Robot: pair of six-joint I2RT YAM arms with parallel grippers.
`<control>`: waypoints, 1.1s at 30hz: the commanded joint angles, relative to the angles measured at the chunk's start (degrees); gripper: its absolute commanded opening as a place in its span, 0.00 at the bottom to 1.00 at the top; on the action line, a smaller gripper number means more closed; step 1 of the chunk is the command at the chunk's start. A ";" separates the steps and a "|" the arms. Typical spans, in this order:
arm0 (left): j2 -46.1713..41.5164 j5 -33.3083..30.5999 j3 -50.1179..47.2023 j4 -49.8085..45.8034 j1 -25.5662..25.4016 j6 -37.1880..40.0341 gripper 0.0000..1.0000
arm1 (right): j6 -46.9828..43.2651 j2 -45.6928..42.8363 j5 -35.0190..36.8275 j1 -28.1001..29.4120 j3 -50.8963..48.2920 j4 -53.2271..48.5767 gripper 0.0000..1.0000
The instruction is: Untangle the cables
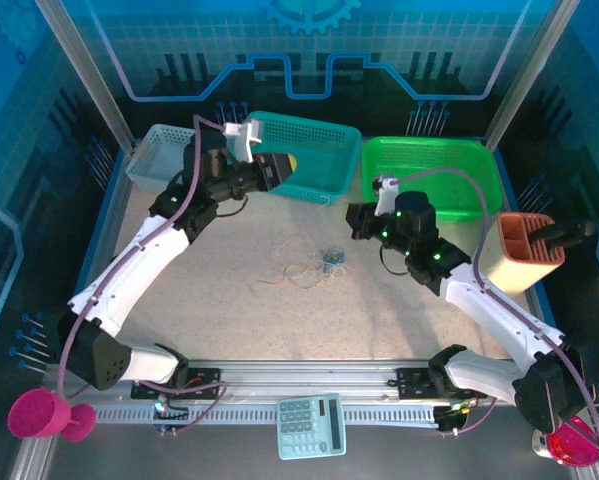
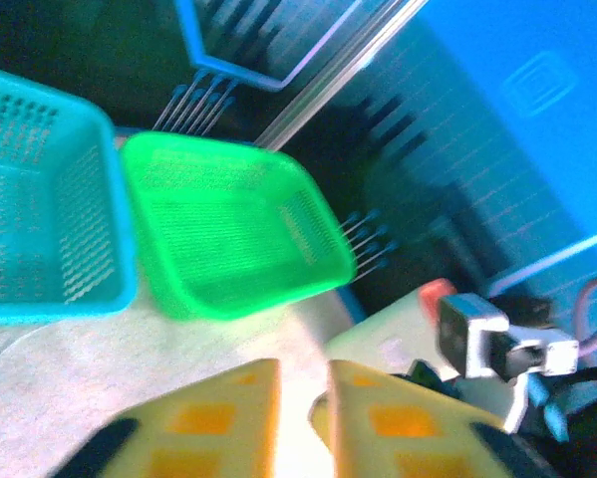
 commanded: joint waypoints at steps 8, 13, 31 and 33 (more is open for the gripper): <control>3.11 -12.58 -10.66 -9.57 -0.33 9.22 0.49 | 1.60 0.03 5.62 2.51 -7.53 -2.52 0.59; 8.88 -19.55 -11.11 -13.09 -2.79 13.80 0.60 | 1.58 -0.68 6.34 2.77 -8.48 -3.68 0.69; 33.05 -26.19 4.90 -7.19 -7.61 21.61 0.69 | 0.88 -5.74 8.70 0.59 -8.75 -9.62 0.73; 34.96 -26.95 5.44 -5.54 -7.83 22.35 0.69 | 0.80 -6.84 8.59 0.02 -8.94 -10.37 0.73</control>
